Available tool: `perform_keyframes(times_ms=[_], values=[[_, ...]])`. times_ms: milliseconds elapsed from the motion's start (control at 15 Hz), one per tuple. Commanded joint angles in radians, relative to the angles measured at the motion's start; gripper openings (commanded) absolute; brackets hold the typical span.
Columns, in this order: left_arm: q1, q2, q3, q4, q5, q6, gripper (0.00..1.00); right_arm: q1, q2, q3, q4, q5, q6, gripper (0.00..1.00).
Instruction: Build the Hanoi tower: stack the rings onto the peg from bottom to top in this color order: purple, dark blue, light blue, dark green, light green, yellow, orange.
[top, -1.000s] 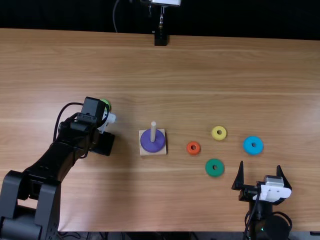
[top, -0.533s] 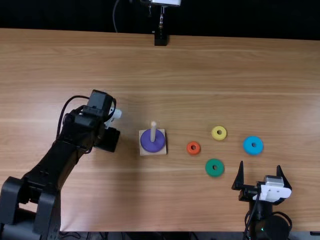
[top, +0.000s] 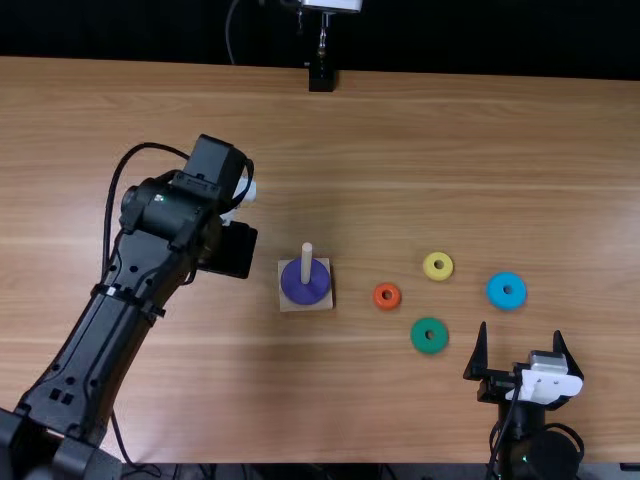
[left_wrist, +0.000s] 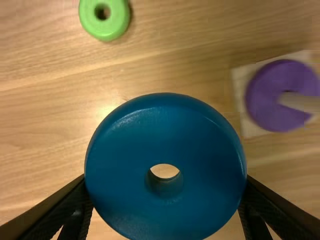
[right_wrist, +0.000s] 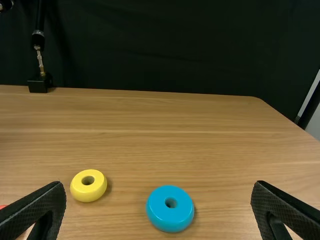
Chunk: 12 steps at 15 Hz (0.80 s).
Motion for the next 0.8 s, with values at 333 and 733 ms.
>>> perform_keyframes(times_ms=[333,733], values=[[-0.113,-0.007,0.183,-0.095,-0.001,-0.107,0.00,-0.007,-0.007,-0.010,-0.015,0.006,0.010,1.00],[-0.192,0.019,0.210,-0.091,0.002,-0.113,0.00,-0.007,-0.007,-0.010,-0.015,0.006,0.010,1.00]])
